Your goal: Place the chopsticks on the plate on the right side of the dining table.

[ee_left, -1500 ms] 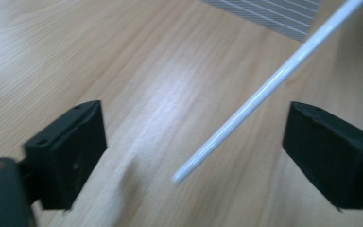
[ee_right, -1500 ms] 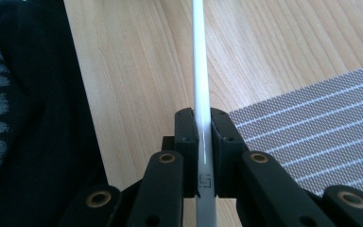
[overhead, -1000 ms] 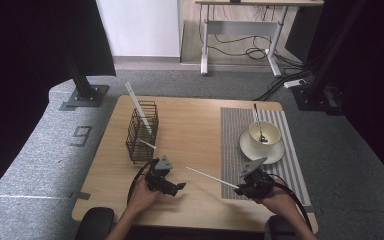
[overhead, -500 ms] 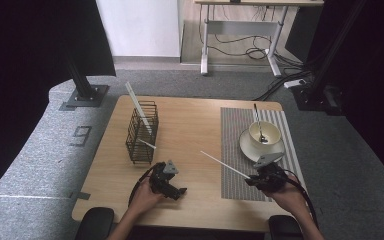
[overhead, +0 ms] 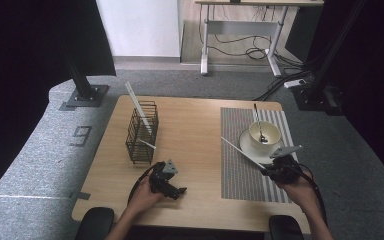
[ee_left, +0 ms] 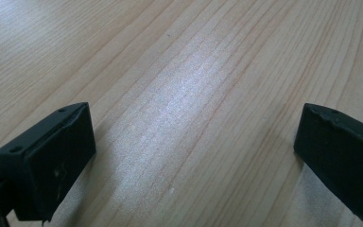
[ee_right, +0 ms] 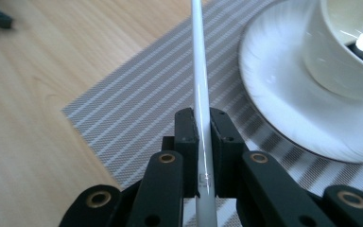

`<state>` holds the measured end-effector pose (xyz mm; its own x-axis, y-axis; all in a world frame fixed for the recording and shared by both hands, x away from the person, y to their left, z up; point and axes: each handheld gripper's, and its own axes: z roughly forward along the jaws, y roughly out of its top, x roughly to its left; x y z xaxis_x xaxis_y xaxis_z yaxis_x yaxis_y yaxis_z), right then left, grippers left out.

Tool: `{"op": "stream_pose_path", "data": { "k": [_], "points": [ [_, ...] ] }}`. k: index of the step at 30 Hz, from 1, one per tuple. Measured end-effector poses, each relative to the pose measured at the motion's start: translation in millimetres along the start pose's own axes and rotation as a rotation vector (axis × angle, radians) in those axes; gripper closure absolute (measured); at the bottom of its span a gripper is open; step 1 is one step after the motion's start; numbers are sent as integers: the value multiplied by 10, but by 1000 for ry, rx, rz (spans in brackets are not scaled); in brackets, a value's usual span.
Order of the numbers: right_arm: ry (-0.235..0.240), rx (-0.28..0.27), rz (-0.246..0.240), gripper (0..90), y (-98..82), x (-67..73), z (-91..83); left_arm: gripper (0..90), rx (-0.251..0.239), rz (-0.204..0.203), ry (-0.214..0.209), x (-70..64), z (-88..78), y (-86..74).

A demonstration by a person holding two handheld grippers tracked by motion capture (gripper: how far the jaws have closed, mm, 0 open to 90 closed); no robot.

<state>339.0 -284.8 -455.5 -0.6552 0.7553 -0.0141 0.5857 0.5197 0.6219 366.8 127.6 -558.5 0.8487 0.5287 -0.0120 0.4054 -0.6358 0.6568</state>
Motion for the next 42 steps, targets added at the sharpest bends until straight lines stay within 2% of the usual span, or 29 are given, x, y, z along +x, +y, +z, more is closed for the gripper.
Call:
{"op": "stream_pose_path", "data": {
  "k": [8,12,17,29,42],
  "points": [
    [-51,19,47,826,-62,-204,71,0,0,0,0,0,0,0],
    [-81,39,51,826,-78,-284,130,0,0,0,0,0,0,0],
    [-96,55,62,825,-99,-372,211,0,0,0,-1,0,0,0],
    [-103,87,52,824,-102,-527,310,0,2,2,-1,1,-1,0],
    [-90,99,44,821,-152,-704,380,0,0,-1,0,0,2,2]
  ]
}}
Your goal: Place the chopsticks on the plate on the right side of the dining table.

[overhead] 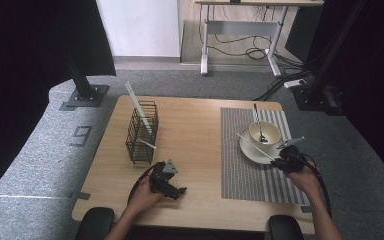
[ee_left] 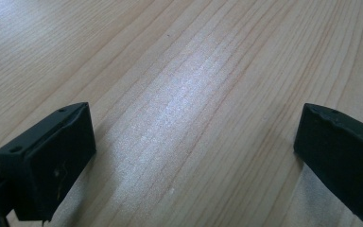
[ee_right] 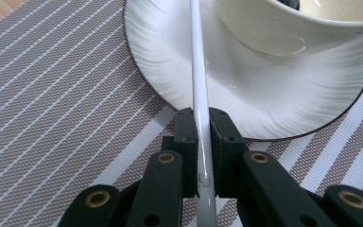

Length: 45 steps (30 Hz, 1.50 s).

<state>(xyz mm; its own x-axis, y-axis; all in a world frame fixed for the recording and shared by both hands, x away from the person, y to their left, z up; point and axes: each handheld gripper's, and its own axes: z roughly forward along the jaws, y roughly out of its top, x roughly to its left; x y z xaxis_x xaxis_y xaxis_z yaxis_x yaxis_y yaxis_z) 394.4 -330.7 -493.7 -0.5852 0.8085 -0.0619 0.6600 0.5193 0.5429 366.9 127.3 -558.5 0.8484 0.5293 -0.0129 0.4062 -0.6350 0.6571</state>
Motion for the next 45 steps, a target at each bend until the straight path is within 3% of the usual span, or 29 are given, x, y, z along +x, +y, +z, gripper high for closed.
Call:
{"op": "stream_pose_path", "data": {
  "k": [9,21,32,38,45],
  "points": [
    [-9,19,5,803,7,-113,68,0,0,0,0,0,1,1],
    [-34,7,22,756,35,-213,122,0,0,0,1,0,1,1],
    [-75,5,38,711,31,-241,187,0,0,0,0,0,1,1],
    [-88,-28,29,573,30,-190,90,0,0,0,0,0,1,1],
    [-34,-73,32,287,14,-9,-23,0,1,0,0,0,0,1]
  ]
}}
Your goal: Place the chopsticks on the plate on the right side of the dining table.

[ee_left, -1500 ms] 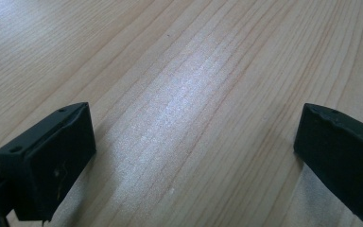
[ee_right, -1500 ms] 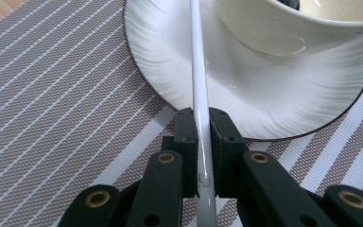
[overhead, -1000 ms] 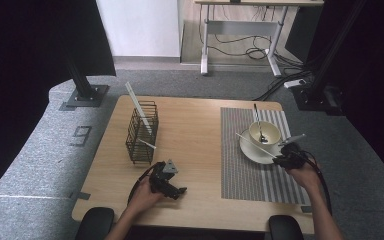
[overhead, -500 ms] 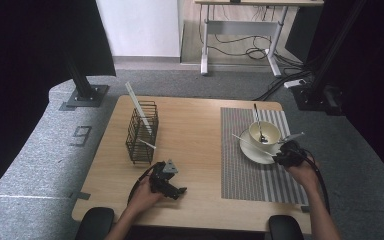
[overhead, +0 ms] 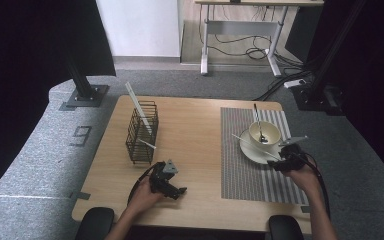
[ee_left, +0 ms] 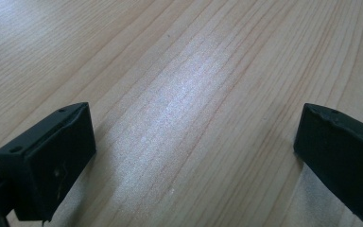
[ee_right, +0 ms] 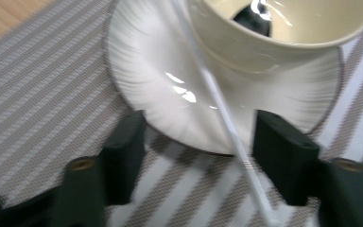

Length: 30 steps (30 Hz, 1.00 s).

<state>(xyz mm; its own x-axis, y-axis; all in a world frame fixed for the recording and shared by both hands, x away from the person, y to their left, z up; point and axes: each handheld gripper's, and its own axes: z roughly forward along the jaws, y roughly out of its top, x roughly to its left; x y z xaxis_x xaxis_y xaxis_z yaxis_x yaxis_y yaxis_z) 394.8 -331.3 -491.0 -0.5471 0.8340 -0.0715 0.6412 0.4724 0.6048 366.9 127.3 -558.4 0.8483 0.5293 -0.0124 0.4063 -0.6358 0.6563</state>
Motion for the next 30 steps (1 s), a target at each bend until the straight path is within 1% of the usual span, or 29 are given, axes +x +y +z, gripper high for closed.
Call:
{"op": "stream_pose_path", "data": {
  "k": [1,2,3,4,7,8,10,14,16,18,19,24,29,30],
  "points": [
    [-6,-9,3,270,-5,38,-10,0,0,0,0,0,0,0],
    [-19,-28,9,225,-12,76,-20,0,0,0,0,0,0,0],
    [-25,-54,24,199,-20,109,-25,0,-1,0,0,0,0,0],
    [-23,-80,52,197,-25,146,-31,0,-1,0,0,0,0,-1],
    [-43,-123,84,138,-26,218,-27,0,-1,0,0,0,0,-1],
    [-52,-124,99,134,-22,237,-19,0,-1,0,0,-1,1,-1],
    [-71,-127,105,120,-13,273,2,0,-1,0,0,0,1,-1],
    [-68,-120,135,57,-38,300,61,0,-1,0,0,0,0,-1],
    [-69,-133,153,41,-85,300,90,0,0,0,0,0,0,-1],
    [-59,-116,151,40,-114,288,114,0,0,0,0,0,0,-1],
    [-62,-114,156,39,-128,285,121,0,0,0,0,0,0,-1],
    [-57,-118,159,38,-199,300,157,0,0,1,-1,1,1,0],
    [-52,-107,153,40,-245,328,200,0,0,3,-2,2,3,3],
    [-52,-109,158,40,-252,321,207,0,0,3,-2,1,3,3]
  ]
}}
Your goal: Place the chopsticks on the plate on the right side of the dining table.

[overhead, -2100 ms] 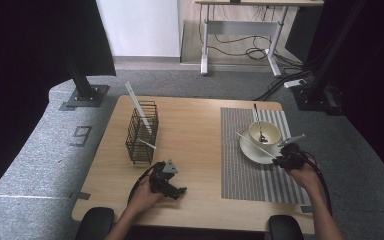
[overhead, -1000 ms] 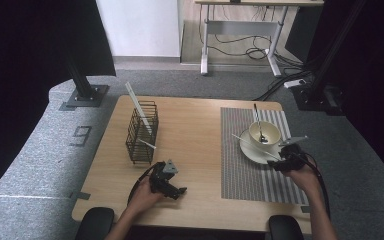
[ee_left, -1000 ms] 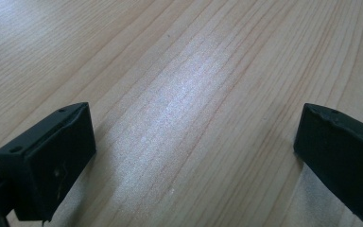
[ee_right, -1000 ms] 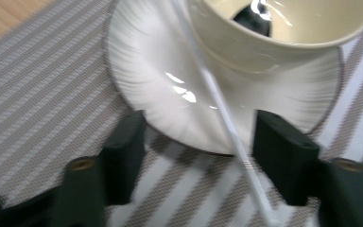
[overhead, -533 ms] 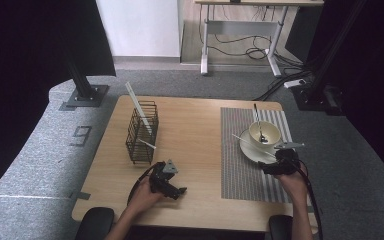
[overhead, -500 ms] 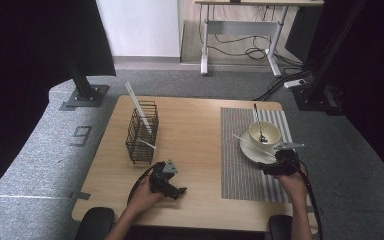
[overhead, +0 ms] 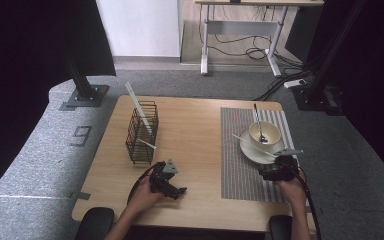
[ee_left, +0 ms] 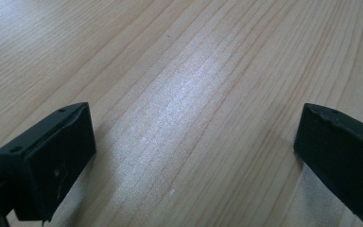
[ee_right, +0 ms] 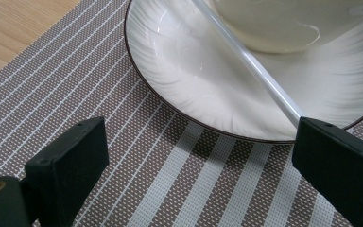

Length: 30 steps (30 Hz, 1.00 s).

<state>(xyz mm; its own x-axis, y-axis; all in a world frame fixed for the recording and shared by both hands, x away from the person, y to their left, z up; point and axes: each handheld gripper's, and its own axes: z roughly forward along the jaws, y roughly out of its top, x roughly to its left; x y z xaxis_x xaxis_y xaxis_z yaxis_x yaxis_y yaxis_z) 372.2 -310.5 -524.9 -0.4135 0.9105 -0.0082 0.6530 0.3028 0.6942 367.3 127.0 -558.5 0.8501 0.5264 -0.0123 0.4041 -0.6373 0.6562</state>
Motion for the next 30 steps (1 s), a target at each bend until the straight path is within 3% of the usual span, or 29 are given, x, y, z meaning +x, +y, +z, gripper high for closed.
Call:
{"op": "stream_pose_path", "data": {
  "k": [7,17,30],
  "points": [
    [7,12,31,43,-41,-91,61,0,-1,-1,1,-3,4,4],
    [5,-12,83,38,0,-239,106,0,-1,1,1,-3,6,7],
    [-55,-44,114,36,101,-280,163,0,0,2,0,-4,10,11]
  ]
}}
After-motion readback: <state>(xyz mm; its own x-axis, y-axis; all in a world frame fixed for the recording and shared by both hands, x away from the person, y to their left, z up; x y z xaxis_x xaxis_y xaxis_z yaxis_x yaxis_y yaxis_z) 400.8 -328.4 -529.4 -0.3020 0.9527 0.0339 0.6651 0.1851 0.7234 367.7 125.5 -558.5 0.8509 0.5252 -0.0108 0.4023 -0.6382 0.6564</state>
